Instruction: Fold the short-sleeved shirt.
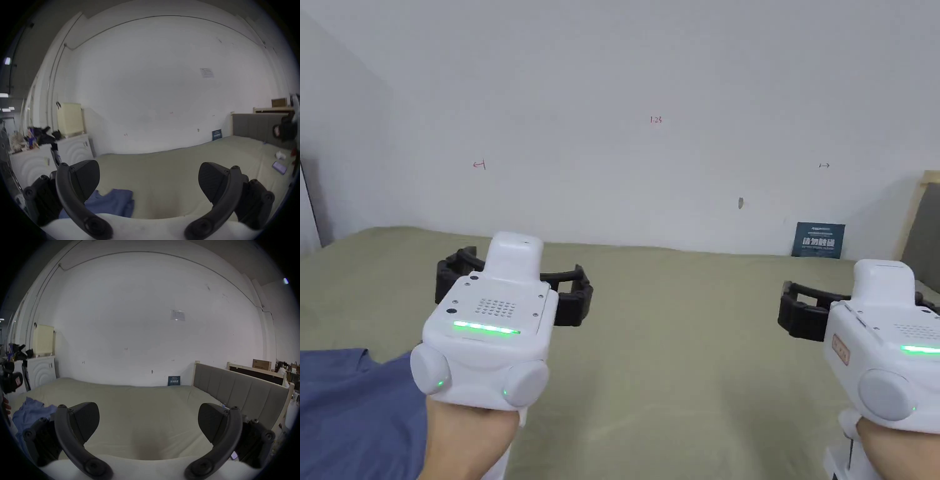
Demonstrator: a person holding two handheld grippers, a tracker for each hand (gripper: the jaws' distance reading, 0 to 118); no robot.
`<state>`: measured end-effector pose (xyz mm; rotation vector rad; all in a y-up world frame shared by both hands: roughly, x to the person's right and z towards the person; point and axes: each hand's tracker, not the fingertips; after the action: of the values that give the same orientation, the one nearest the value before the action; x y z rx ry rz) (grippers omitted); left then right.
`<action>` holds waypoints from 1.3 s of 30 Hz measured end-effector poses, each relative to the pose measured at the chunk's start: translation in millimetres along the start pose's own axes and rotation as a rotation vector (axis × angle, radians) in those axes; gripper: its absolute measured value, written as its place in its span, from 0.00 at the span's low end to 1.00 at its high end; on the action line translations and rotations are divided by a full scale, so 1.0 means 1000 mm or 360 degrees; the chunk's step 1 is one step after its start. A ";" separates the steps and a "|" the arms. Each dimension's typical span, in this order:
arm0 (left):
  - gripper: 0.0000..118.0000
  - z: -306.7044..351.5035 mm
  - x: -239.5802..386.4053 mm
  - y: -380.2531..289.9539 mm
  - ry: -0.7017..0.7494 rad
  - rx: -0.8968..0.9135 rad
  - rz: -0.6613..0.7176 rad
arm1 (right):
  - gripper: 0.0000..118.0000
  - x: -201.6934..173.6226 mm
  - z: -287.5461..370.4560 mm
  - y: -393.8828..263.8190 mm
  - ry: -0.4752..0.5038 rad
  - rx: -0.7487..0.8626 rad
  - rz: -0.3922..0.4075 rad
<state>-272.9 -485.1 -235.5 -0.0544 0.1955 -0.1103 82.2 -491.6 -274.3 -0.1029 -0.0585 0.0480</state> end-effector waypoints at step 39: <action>0.00 0.017 -0.060 -0.007 0.0193 -0.0209 0.0225 | 0.00 -0.050 0.027 0.026 0.0320 -0.0128 0.0111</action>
<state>-328.8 -484.8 -206.6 -0.1645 0.3272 0.0403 29.2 -466.1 -252.7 -0.1897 0.1440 0.1046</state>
